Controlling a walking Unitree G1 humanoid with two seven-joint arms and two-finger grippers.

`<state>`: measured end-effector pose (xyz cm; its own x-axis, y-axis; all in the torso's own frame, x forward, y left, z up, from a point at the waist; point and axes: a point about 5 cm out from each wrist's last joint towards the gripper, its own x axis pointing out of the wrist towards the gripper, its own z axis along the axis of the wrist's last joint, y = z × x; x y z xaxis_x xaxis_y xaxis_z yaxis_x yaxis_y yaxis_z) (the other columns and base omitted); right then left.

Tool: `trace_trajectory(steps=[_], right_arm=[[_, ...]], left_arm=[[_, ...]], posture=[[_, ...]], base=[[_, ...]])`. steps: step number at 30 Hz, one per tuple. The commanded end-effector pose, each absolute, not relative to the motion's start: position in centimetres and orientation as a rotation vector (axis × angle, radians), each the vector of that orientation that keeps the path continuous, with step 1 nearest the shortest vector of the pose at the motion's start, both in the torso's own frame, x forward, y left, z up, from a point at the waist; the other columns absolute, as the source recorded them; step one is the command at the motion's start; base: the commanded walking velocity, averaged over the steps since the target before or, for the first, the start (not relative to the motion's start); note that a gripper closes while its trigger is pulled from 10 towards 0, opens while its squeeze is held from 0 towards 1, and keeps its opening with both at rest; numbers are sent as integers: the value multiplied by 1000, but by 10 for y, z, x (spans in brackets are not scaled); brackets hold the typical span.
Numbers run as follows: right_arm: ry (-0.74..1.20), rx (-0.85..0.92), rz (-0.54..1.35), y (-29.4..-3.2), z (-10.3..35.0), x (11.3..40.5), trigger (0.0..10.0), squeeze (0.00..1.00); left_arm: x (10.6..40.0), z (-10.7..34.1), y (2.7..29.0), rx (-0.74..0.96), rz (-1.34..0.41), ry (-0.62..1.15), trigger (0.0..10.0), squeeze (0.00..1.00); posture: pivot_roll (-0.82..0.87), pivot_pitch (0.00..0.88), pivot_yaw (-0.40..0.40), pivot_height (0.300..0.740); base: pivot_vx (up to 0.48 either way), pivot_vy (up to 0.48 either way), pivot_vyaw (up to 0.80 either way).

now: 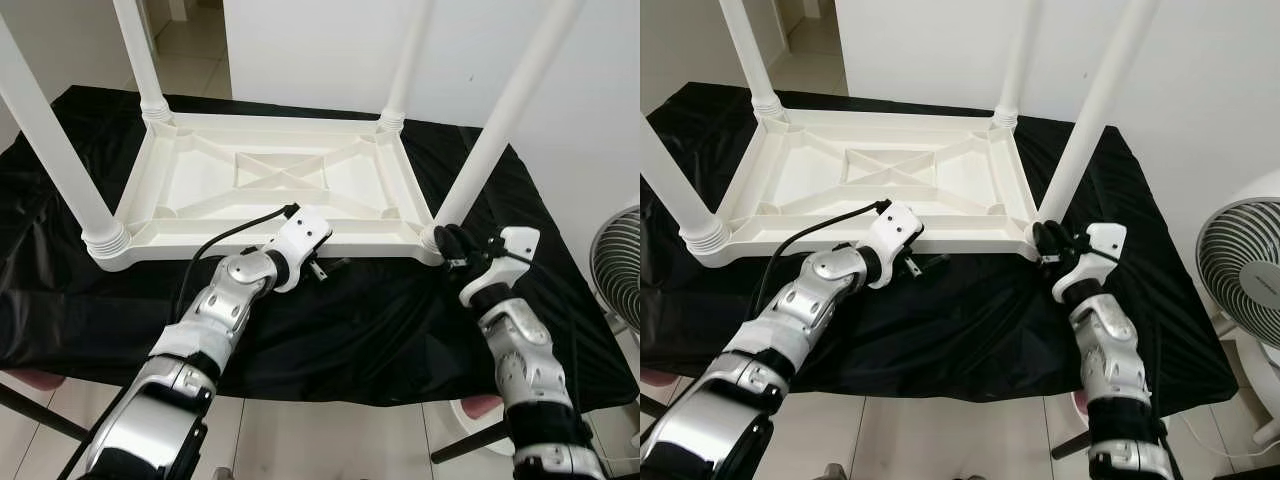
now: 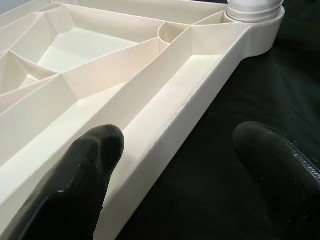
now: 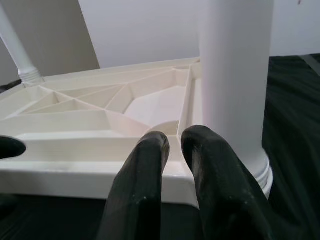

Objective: Building children table

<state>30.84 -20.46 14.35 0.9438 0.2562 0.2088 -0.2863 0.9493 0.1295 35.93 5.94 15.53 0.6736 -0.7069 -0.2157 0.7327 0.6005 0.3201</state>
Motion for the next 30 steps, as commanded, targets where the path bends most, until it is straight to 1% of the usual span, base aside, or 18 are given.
trace_trajectory(steps=[1, 11, 15, 22, 24, 25, 27, 28, 30], right_arm=[[-193, 169, 295, -199, 142, 304, 10000, 0], [-209, 186, 295, -194, 145, 293, 10000, 0], [-221, 197, 308, -188, 150, 286, 10000, 0], [-208, 196, 310, -183, 148, 284, 10000, 0], [-205, 189, 309, -183, 149, 283, 10000, 0], [-205, 188, 308, -183, 149, 283, 10000, 0], [-203, 188, 307, -184, 150, 283, 10000, 0], [-203, 185, 303, -185, 150, 282, 10000, 0], [-204, 180, 296, -186, 151, 281, 10000, 0]], left_arm=[[369, 155, 67, 428, -620, 47, 10000, 0], [380, 150, 71, 494, -597, 101, 10000, 0], [388, 152, 75, 529, -554, 138, 10000, 0], [395, 158, 74, 548, -533, 188, 10000, 0], [396, 158, 74, 580, -532, 202, 10000, 0], [396, 157, 74, 578, -529, 210, 6902, 0], [397, 157, 75, 568, -525, 217, 6902, 0], [397, 157, 74, 568, -533, 225, 0, 0], [397, 157, 72, 573, -544, 233, 0, 0]], posture=[[50, 79, -38, 740], [18, 85, -14, 740], [10, 90, -4, 740], [8, 97, 6, 740], [8, 97, 6, 740], [6, 98, 11, 740], [6, 98, 11, 740], [1, 99, 20, 740], [-1, 100, 21, 740]], base=[[0, 0, 0], [0, 0, 0], [0, 0, 0], [0, 0, 0], [0, 0, 0], [0, 0, 0], [0, 0, 0], [0, 0, 0], [0, 0, 0]])
